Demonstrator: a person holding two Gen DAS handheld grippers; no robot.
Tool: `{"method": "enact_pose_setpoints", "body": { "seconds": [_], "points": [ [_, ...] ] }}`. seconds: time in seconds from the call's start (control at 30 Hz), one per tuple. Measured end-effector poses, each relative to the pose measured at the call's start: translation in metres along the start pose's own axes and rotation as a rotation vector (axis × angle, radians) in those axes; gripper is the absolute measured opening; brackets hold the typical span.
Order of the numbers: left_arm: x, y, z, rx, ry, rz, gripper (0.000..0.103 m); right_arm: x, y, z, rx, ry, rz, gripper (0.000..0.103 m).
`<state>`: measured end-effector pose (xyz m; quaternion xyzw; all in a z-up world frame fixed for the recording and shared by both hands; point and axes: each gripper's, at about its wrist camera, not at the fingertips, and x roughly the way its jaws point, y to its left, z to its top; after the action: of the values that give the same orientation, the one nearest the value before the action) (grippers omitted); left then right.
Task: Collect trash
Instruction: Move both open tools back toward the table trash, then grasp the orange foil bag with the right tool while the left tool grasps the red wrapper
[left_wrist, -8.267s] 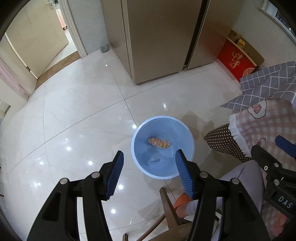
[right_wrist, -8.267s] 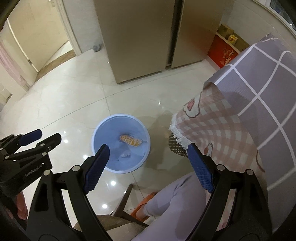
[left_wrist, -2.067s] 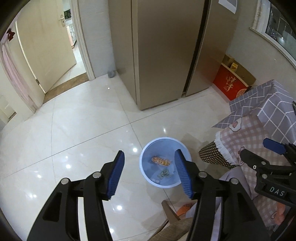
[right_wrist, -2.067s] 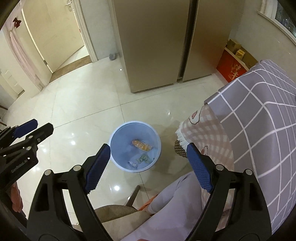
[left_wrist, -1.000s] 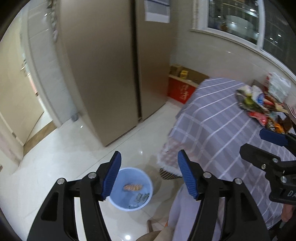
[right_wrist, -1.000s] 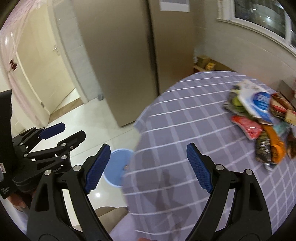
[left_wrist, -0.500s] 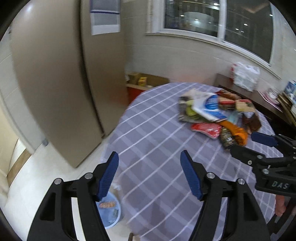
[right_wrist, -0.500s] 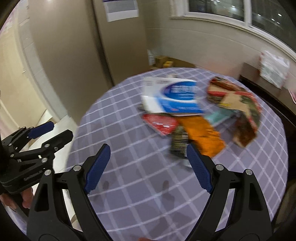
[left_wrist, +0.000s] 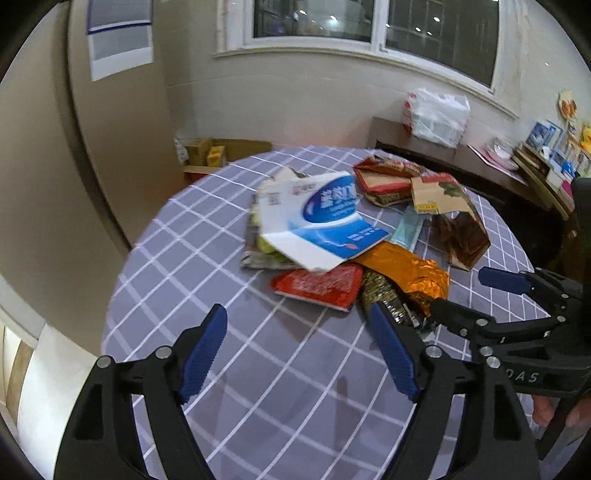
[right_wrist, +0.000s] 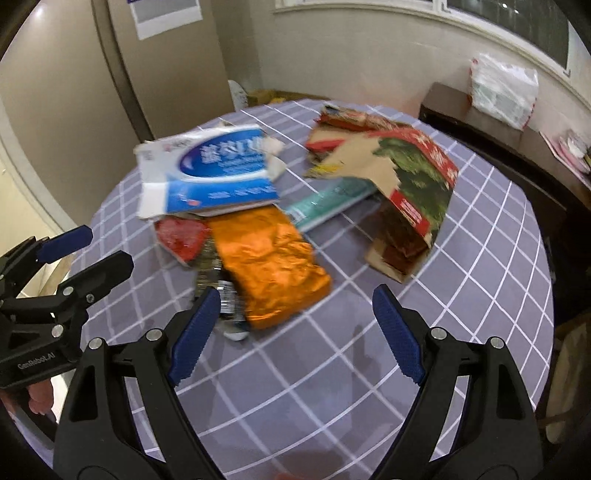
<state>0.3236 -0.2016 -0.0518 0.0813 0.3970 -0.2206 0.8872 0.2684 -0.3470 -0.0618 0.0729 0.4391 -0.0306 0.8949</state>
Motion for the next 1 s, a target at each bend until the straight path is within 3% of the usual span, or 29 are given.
{"method": "enact_pose_setpoints", "body": {
  "seconds": [0.37, 0.47, 0.8, 0.87, 0.97, 1.0],
  "points": [
    [0.057, 0.002, 0.016, 0.003, 0.101, -0.046, 0.077, 0.029, -0.020, 0.012, 0.016, 0.053, 0.027, 0.083],
    [0.065, 0.002, 0.019, -0.006, 0.108, -0.078, 0.065, 0.031, -0.021, 0.013, -0.005, 0.054, 0.022, 0.083],
    [0.052, 0.003, 0.011, 0.025, 0.095, -0.076, 0.020, 0.032, 0.004, 0.020, -0.109, 0.044, 0.025, 0.083],
    [0.050, 0.005, 0.009, 0.021, 0.098, -0.066, 0.020, 0.038, 0.003, 0.022, -0.093, 0.060, 0.023, 0.080],
    [0.044, 0.009, 0.006, 0.024, 0.094, -0.061, 0.020, 0.038, 0.000, 0.022, -0.066, 0.062, 0.019, 0.061],
    [0.042, 0.009, 0.005, 0.024, 0.093, -0.061, 0.019, 0.036, -0.001, 0.022, -0.058, 0.063, 0.018, 0.061]
  ]
}}
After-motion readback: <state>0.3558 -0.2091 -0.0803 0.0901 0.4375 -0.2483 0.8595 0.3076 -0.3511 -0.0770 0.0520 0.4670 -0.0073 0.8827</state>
